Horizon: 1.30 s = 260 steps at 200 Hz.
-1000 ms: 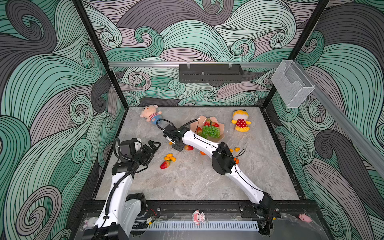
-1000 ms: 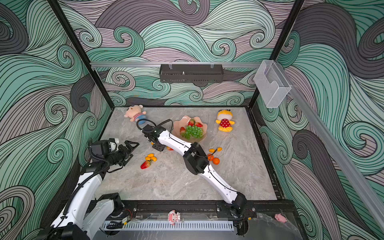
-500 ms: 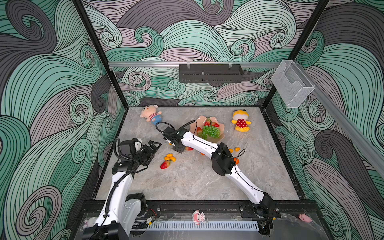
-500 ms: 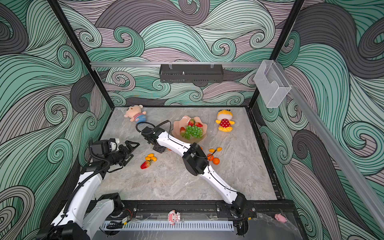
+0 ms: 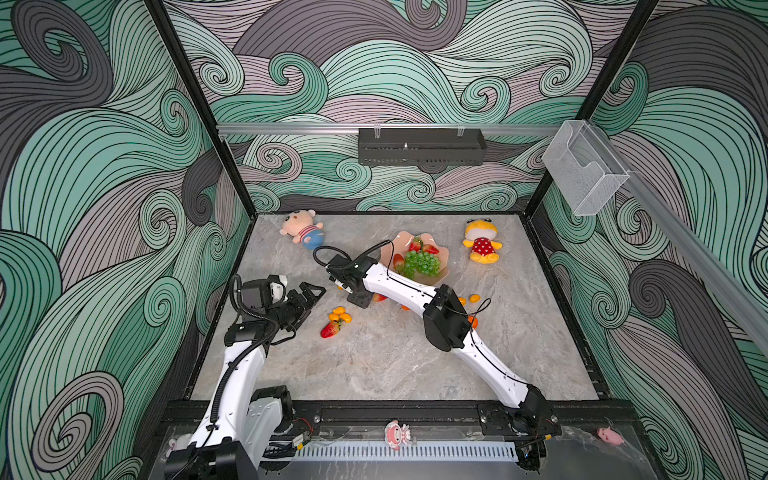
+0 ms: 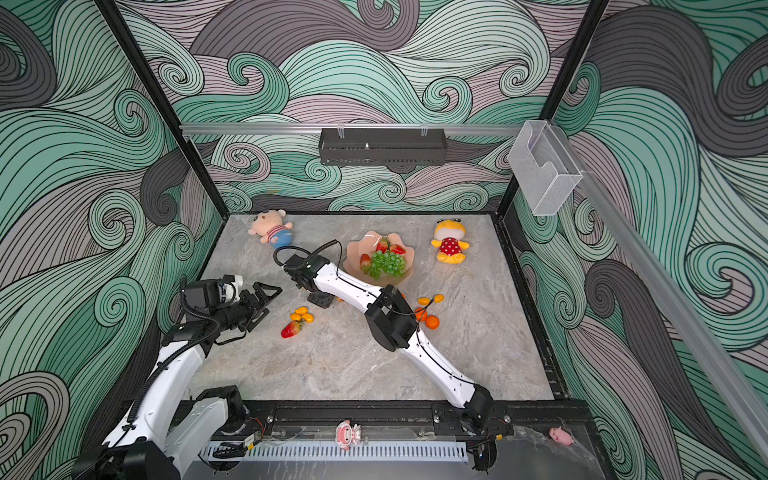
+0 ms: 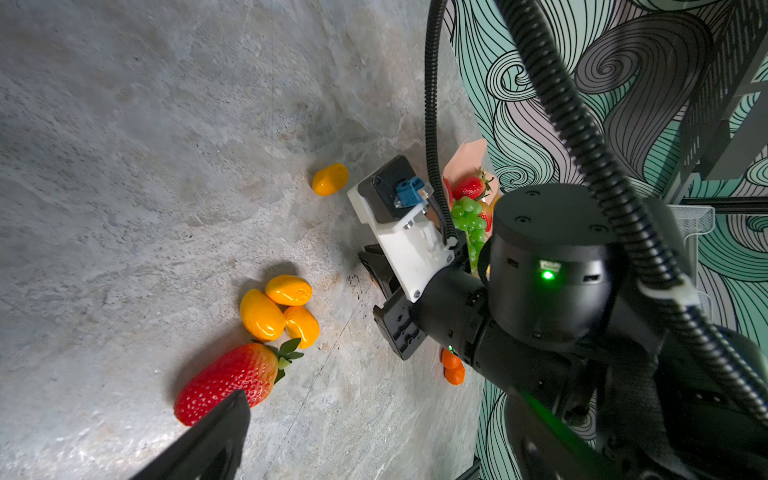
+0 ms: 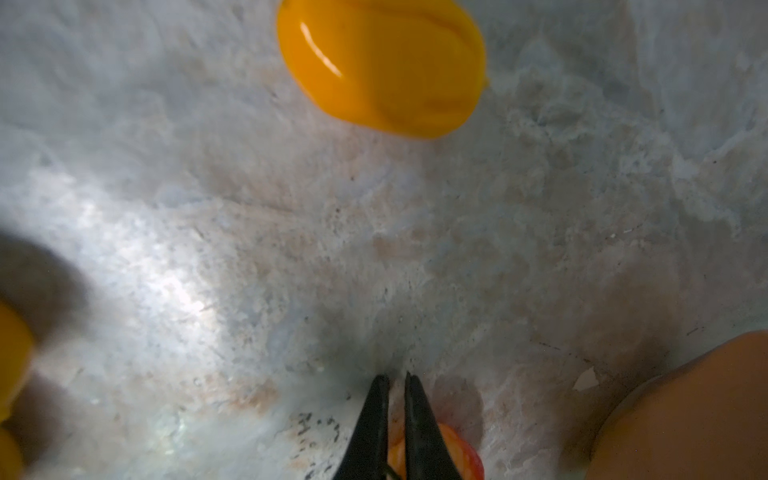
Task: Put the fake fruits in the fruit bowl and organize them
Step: 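Lower the right gripper onto the pale strawberry and close it, then lift the pale strawberry with the right gripper and carry it over the bowl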
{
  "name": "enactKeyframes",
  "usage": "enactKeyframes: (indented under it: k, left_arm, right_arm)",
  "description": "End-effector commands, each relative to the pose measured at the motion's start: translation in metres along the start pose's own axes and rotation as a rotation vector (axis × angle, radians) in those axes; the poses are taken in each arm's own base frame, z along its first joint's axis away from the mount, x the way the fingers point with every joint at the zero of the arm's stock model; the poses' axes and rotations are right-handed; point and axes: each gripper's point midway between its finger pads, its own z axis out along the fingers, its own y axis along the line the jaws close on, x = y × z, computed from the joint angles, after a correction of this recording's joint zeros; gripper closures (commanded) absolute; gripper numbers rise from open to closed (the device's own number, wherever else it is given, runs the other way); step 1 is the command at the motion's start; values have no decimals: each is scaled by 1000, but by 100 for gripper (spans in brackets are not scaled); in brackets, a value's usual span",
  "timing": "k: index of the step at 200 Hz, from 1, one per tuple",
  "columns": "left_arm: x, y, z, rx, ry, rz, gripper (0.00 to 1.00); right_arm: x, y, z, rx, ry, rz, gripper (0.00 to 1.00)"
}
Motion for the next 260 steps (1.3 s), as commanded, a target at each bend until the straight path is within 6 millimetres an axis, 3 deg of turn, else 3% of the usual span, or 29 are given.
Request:
enactKeyframes:
  k: [1,75,154,203,260]
  left_arm:
    - [-4,-19,-7,28,0,58,1]
    - [11,-36,-8,29,20,164,1]
    - [36,-69,24,44,107,277,1]
    - [39,-99,48,42,155,366,1]
    - [29,-119,81,8,169,429,1]
  right_arm:
    - [-1,-9,-42,-11,-50,52,93]
    - [11,-25,-94,-82,-149,227,100]
    - [50,-56,-124,-152,-240,455,100]
    - [77,-108,-132,-165,-311,744,100]
    - [78,-173,-117,-336,-458,1165,100]
